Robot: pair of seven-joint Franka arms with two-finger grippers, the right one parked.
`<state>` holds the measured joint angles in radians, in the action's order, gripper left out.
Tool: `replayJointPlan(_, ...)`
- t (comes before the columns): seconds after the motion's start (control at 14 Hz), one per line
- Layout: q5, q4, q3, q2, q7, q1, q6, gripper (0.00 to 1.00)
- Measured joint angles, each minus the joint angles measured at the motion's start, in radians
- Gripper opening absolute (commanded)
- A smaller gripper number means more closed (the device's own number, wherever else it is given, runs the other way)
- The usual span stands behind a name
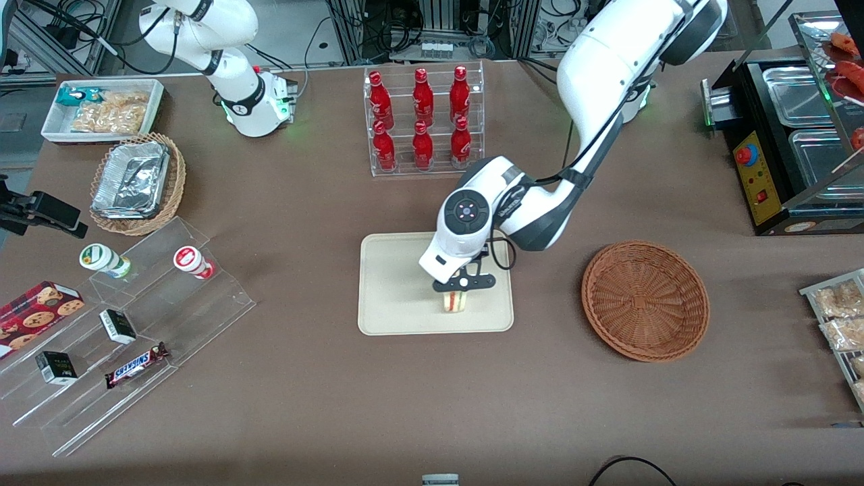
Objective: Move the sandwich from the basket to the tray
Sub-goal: 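Carry the sandwich with the left gripper over the cream tray, then lower the sandwich onto the tray and open the left gripper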
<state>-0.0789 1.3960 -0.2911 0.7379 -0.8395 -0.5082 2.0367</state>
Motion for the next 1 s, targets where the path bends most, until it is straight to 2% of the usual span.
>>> replayJointPlan(0.14,-0.001,-0.030,0.001,0.032,0.000,-0.020,0.000,0.29)
replayJointPlan(0.21,-0.001,-0.040,0.002,0.046,0.000,-0.028,0.000,0.44)
replayJointPlan(0.29,-0.001,-0.048,0.003,0.057,0.000,-0.033,0.000,0.74)
replayJointPlan(0.36,-0.001,-0.055,0.004,0.064,0.000,-0.034,0.001,0.99)
replayJointPlan(0.79,-0.021,-0.099,0.057,0.057,-0.032,-0.033,0.000,1.00)
replayJointPlan(1.0,-0.023,-0.120,0.113,-0.004,-0.033,-0.031,-0.047,1.00)
